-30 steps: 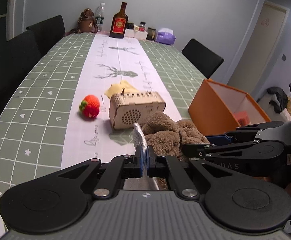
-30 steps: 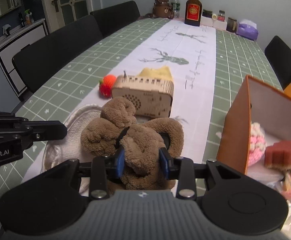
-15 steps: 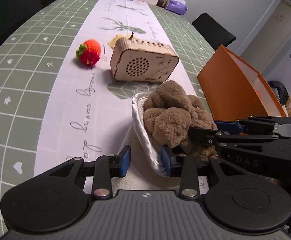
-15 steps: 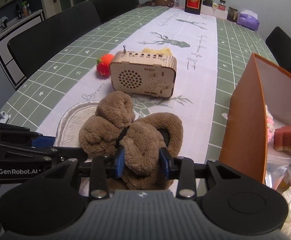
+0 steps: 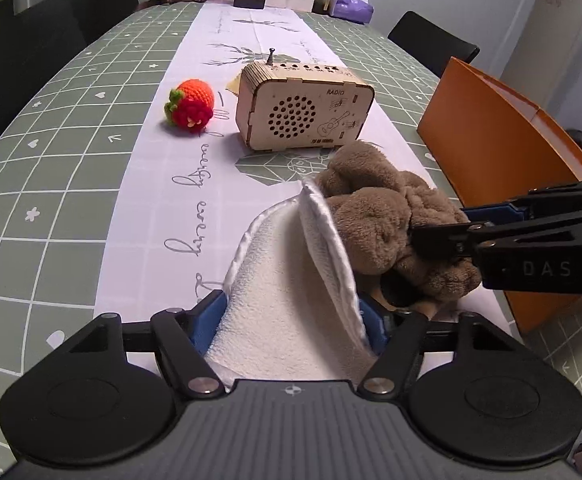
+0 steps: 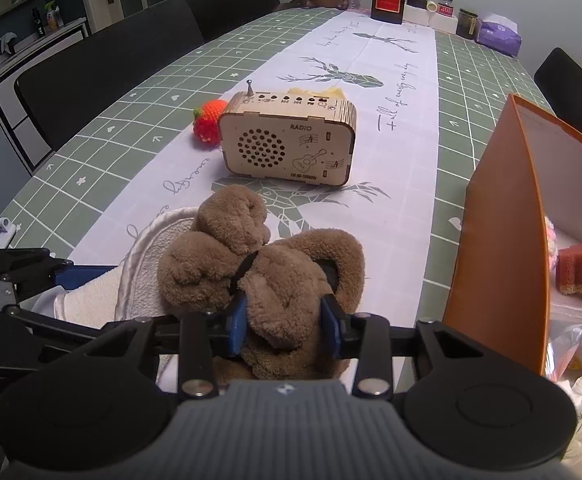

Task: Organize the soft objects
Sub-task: 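Lift the pad and plush toy and carry both over the orange box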

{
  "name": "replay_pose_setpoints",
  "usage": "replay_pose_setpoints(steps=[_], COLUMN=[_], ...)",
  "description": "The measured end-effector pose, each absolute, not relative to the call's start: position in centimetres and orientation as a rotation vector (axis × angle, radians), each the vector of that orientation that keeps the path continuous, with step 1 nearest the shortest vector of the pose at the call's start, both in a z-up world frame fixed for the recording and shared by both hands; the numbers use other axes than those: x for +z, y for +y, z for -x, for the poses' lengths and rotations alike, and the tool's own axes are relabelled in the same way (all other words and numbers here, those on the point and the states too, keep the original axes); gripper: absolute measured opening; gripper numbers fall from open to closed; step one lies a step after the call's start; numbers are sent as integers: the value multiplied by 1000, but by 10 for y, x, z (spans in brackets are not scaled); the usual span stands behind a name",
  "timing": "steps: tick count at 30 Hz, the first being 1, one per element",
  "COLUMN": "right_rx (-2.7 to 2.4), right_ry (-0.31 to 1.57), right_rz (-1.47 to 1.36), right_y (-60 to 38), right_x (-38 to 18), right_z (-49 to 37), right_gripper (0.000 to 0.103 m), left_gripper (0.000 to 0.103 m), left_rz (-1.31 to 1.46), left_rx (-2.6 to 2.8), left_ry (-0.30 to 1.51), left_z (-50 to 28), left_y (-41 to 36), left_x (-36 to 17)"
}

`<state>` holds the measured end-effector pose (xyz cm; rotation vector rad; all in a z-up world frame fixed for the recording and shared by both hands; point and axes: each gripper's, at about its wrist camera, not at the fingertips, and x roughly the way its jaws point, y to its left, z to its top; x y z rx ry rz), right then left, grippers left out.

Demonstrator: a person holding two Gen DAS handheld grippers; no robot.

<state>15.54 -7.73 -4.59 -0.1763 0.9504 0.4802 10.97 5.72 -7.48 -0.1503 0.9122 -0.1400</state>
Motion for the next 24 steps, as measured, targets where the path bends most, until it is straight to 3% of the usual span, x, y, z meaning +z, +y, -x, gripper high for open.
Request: replay_pose_setpoints(steps=[5, 8, 24], right_rx=[478, 475, 457], right_ry=[943, 933, 750], right_rz=[174, 186, 164], right_y=[-78, -76, -101], right_x=[-46, -45, 28], right_z=[-154, -152, -141], right_gripper=[39, 39, 38], left_gripper=[33, 23, 19], left_rz=[189, 197, 135], left_rx=[-164, -162, -106], left_ry=[891, 873, 667], left_z=[-106, -102, -86], left_y=[60, 60, 54], left_x=[-75, -73, 4])
